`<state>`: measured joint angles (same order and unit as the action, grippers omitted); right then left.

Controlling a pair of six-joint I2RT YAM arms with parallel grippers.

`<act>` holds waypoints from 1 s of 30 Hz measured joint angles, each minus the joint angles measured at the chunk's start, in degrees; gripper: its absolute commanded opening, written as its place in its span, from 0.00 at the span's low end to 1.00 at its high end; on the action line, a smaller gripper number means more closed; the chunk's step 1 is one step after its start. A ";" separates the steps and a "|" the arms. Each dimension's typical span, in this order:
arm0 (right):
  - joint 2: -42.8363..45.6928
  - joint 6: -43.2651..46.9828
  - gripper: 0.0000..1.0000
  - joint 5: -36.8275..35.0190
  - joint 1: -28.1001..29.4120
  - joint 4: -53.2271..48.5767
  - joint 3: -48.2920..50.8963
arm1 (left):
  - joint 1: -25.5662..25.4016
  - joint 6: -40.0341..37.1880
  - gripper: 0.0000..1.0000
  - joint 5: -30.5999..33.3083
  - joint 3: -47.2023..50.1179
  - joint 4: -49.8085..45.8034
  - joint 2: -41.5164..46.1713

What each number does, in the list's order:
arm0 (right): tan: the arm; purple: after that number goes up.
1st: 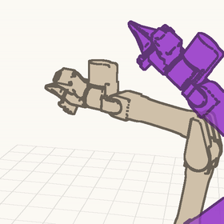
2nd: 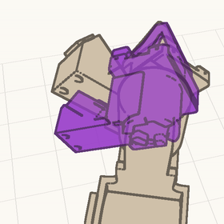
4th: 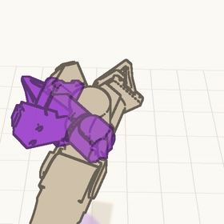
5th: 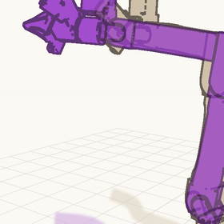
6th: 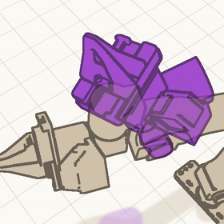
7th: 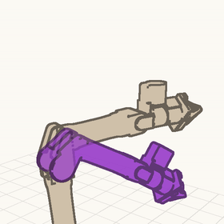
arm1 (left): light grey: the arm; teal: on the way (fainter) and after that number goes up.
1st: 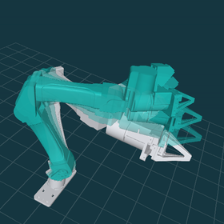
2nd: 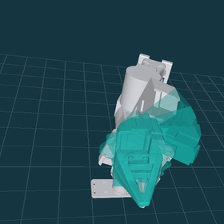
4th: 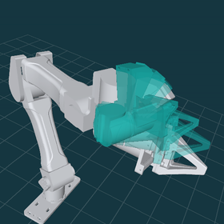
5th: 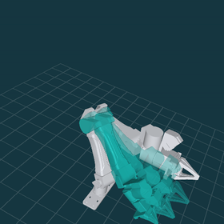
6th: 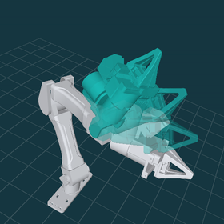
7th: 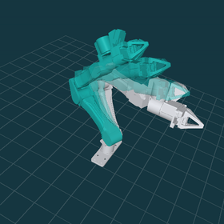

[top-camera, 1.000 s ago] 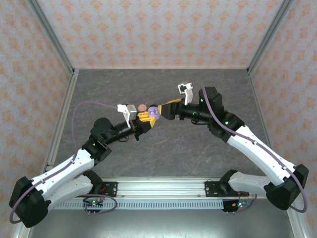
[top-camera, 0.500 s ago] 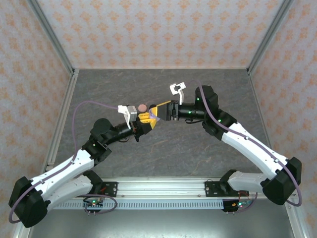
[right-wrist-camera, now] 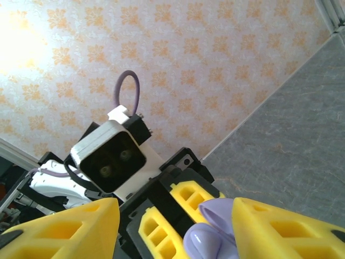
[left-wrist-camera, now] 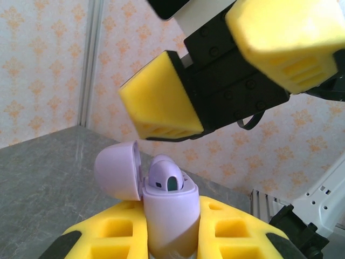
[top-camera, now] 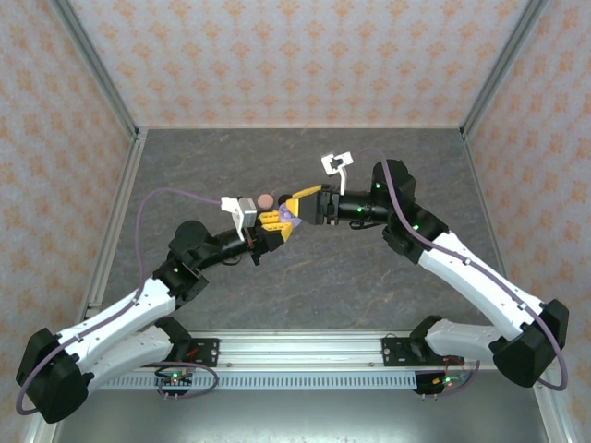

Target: Insert the wireless bluetooth earbuds into the charging case

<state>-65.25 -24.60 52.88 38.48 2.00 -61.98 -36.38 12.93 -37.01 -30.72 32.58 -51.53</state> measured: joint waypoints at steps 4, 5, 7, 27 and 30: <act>0.72 0.94 0.63 0.02 0.00 -1.01 0.00 | 0.00 -0.15 0.00 0.00 0.00 0.00 -0.07; 0.74 1.42 0.66 -0.28 0.00 -1.73 0.00 | 0.00 -0.17 0.00 0.00 0.00 0.00 -0.22; 0.72 2.56 0.70 -1.46 0.00 -3.56 -0.04 | 0.00 -0.20 0.00 0.00 0.00 0.00 -0.52; -2.95 3.80 0.60 1.36 -0.07 -8.66 -1.75 | -0.02 -0.90 0.00 -0.09 -0.68 0.02 -1.25; -1.62 3.82 0.60 1.09 -0.07 -8.37 -1.75 | -0.17 -0.98 0.00 -0.20 -1.11 0.09 -1.25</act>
<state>-66.87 -20.78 53.98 38.41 -6.37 -63.72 -36.56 11.94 -37.21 -31.83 32.67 -52.77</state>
